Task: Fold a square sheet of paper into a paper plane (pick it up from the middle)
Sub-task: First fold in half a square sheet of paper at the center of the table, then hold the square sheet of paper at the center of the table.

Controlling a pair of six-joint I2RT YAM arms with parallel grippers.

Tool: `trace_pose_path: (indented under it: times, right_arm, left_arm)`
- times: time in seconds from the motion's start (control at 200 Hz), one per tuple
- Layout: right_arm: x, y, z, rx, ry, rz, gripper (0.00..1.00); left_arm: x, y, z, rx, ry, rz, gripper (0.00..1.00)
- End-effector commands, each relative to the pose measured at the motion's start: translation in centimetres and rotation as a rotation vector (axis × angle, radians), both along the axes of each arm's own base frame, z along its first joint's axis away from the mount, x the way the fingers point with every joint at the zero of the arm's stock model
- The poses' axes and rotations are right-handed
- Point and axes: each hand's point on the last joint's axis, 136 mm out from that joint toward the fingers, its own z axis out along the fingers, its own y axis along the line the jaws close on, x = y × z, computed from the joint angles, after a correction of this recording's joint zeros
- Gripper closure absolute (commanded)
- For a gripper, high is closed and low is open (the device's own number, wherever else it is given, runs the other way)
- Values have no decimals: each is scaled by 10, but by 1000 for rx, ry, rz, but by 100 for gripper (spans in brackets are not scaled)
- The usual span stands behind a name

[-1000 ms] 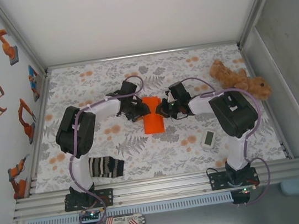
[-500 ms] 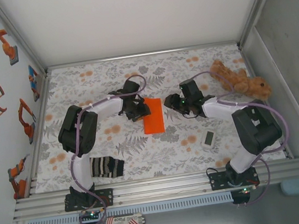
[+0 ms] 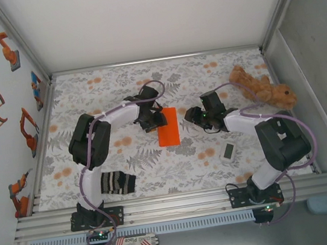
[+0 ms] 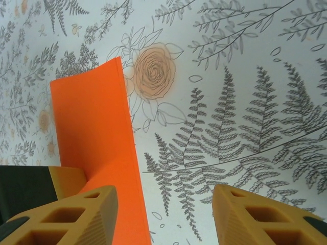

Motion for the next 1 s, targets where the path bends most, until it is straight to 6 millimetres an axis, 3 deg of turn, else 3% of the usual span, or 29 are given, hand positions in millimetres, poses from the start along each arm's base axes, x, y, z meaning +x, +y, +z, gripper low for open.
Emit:
trace_pose_path:
  times: [0.0, 0.366, 0.992]
  right_arm:
    - [1, -3, -6, 3, 11, 8, 49]
    - [2, 5, -16, 23, 40, 60, 49]
    - [4, 6, -10, 35, 28, 63, 51]
  left_arm:
    - [-66, 56, -98, 287, 261, 8, 50]
    - [-83, 65, -110, 364, 324, -15, 48]
    - [-81, 65, -117, 380, 339, -21, 47]
